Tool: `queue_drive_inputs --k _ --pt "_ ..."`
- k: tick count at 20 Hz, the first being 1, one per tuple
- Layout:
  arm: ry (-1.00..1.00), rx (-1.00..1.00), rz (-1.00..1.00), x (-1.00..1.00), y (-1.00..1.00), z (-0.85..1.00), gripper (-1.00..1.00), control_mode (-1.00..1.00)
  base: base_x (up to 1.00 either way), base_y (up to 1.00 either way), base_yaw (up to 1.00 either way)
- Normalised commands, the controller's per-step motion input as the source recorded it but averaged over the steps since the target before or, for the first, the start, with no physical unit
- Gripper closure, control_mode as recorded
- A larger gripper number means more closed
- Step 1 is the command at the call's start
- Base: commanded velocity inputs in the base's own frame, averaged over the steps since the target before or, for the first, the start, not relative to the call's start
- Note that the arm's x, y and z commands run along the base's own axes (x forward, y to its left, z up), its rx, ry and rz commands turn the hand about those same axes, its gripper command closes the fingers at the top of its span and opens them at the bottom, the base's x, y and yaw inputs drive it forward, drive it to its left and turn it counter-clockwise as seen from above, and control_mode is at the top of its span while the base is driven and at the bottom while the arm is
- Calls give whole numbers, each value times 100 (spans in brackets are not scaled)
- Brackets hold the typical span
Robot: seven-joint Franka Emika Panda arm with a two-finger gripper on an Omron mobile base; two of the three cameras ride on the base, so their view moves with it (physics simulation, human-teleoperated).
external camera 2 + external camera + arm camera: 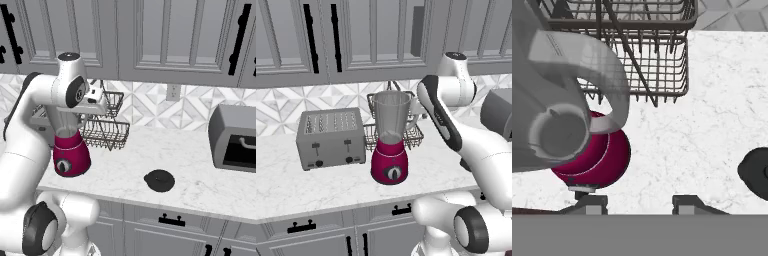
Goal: Close the lid blender by securely placing the lid on top.
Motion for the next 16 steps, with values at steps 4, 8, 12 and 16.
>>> queue_drive_inputs --k 4,8,12,16 --pt "0 0 -8 -19 -15 -3 -100 -100 0 0 0" --pt "-2 0 -8 -35 -47 -8 -100 -100 0 0 0" --pt "-2 2 -12 -36 -43 -5 -100 -100 0 0 0" --pt "0 0 -12 -36 -40 -3 -100 -100 0 0 0"
